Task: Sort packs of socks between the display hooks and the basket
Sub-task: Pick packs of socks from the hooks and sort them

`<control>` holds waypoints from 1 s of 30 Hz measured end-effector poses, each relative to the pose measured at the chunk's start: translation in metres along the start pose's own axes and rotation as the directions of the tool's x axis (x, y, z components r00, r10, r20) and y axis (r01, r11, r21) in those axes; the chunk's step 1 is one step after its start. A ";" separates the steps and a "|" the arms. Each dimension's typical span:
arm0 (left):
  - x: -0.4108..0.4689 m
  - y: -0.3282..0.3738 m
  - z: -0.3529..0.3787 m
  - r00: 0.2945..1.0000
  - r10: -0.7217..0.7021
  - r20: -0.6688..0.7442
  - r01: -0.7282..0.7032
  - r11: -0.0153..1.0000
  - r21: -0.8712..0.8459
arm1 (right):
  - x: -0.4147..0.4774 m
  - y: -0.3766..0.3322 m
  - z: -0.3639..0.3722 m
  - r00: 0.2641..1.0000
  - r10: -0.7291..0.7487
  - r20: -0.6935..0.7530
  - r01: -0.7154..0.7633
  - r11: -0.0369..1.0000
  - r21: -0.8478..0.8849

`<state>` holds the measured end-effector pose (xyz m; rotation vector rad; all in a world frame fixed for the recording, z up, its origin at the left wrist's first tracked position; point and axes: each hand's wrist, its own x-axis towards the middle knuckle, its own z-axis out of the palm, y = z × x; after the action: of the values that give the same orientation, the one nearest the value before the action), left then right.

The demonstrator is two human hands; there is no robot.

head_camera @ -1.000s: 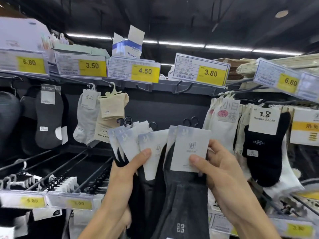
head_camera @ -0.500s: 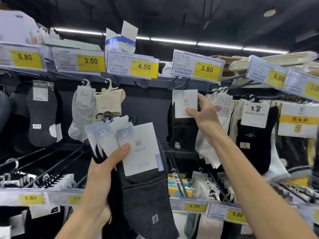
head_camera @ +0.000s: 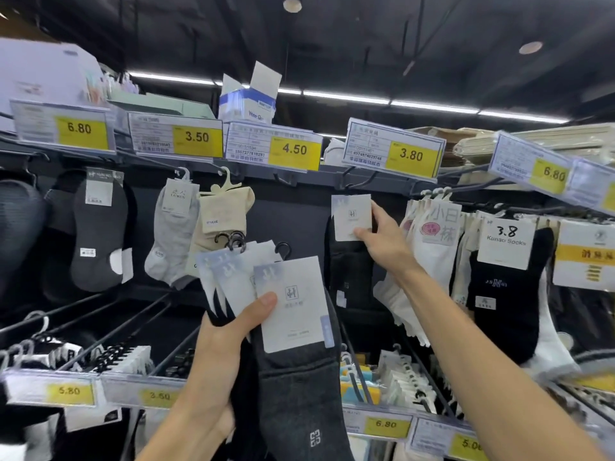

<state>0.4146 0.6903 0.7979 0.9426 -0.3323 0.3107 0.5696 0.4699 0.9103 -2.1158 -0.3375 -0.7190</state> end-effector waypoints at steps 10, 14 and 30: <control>-0.001 0.001 0.014 0.988 0.105 0.115 -0.109 0.994 0.032 | -0.167 -0.056 0.016 0.960 -0.245 0.133 0.175 0.901 0.398; -0.006 -0.002 0.016 0.985 -0.035 0.171 0.048 0.997 -0.068 | -0.166 -0.046 0.012 0.975 -0.186 0.125 0.102 0.866 0.490; 0.002 -0.002 0.013 1.000 -0.010 0.024 0.009 0.999 0.045 | -0.114 -0.025 -0.001 0.976 0.013 -0.215 0.124 0.781 0.612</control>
<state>0.4153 0.6782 0.8040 0.9920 -0.3440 0.2997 0.4663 0.4861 0.8579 -1.3875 -0.4529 -0.7311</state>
